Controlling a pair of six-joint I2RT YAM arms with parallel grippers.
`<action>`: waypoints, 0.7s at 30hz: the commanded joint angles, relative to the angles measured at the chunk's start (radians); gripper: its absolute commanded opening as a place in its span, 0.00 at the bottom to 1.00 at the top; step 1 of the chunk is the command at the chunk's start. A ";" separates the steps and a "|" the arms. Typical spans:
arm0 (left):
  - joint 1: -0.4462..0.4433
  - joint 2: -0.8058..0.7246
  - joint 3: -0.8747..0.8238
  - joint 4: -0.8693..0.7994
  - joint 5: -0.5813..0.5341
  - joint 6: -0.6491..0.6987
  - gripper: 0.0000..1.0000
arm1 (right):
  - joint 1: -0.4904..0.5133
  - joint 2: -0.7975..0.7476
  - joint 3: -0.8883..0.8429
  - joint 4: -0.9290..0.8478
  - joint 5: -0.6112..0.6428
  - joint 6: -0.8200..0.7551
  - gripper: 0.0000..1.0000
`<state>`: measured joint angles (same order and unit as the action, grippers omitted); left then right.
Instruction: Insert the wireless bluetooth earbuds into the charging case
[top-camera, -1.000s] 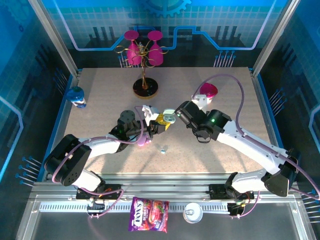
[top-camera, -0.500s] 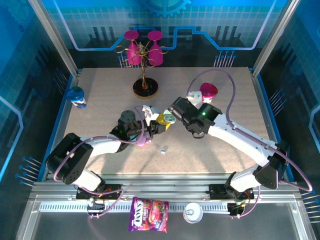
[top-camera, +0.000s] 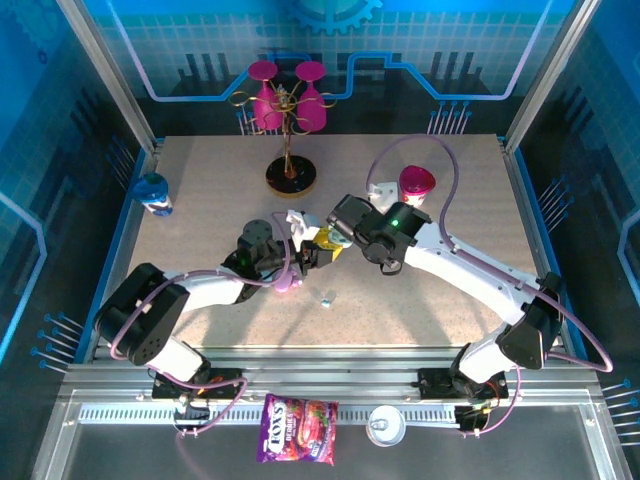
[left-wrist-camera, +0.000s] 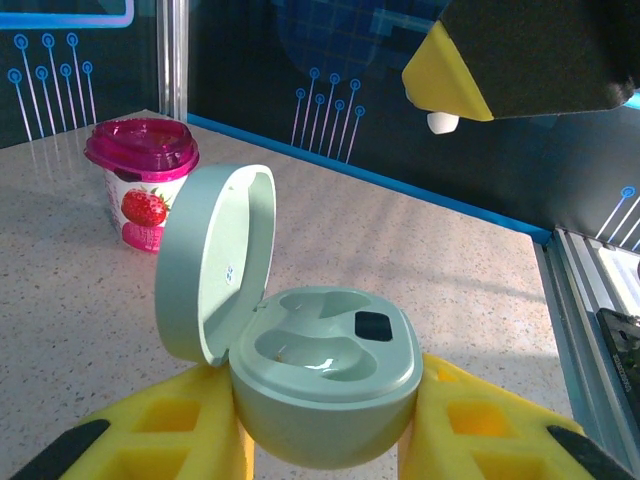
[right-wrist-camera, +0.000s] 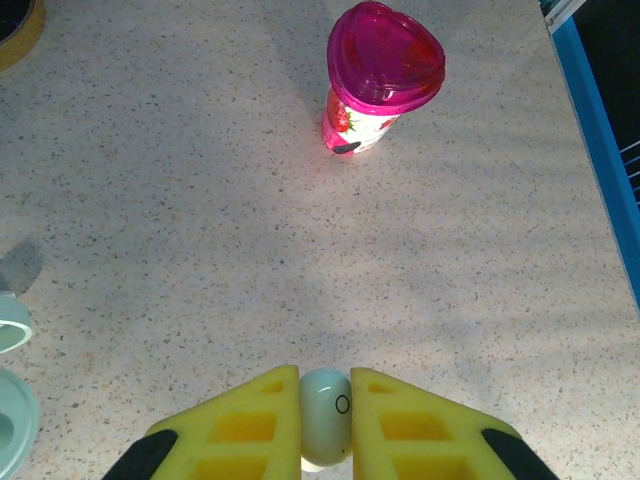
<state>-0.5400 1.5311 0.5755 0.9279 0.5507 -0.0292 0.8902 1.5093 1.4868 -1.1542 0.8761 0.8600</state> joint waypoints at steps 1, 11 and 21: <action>-0.007 0.026 0.032 0.066 0.033 -0.031 0.28 | 0.015 -0.036 -0.003 0.034 -0.028 -0.003 0.14; -0.007 0.023 0.072 0.031 0.079 -0.079 0.28 | 0.014 -0.216 -0.196 0.409 -0.325 -0.194 0.14; -0.008 -0.026 0.077 -0.024 0.159 -0.139 0.28 | 0.009 -0.214 -0.206 0.419 -0.356 -0.233 0.13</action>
<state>-0.5415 1.5410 0.6266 0.9108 0.6567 -0.1371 0.8902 1.2961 1.2900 -0.7658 0.5377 0.6487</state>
